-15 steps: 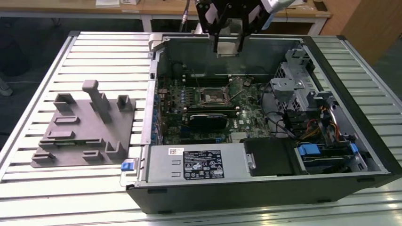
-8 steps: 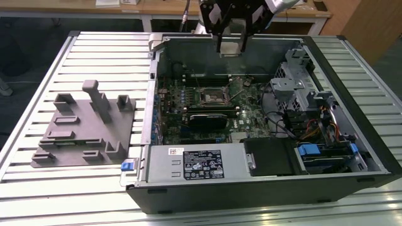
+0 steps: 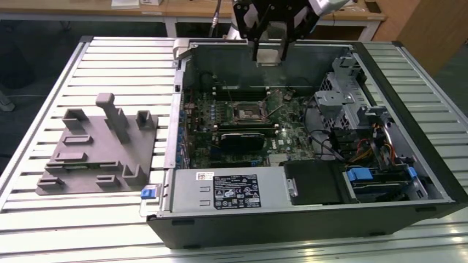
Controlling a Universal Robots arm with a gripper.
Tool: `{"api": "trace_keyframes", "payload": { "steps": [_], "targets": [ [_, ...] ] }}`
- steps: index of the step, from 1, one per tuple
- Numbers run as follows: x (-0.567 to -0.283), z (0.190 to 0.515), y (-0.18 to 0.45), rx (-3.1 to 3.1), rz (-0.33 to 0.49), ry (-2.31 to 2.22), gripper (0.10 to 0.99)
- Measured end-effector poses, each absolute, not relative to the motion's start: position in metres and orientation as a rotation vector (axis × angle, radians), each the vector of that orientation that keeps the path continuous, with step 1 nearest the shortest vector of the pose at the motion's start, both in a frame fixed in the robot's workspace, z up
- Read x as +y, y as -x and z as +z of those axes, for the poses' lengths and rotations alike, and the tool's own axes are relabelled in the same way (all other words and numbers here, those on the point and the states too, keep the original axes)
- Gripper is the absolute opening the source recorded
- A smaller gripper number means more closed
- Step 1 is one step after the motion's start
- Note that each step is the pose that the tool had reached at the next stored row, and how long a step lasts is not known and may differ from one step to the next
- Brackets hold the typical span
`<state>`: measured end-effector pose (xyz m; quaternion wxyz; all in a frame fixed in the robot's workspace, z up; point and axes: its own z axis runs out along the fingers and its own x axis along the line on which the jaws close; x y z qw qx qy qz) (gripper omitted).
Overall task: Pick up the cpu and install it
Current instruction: 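Place the cpu into insertion slot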
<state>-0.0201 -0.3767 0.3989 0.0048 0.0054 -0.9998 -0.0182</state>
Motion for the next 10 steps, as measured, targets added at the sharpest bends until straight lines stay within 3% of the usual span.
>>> {"api": "trace_keyframes", "payload": {
  "steps": [10],
  "targets": [
    [-0.3761, 0.3980, 0.0200, -3.129, -0.058, 0.172, 0.541]
  ]
}}
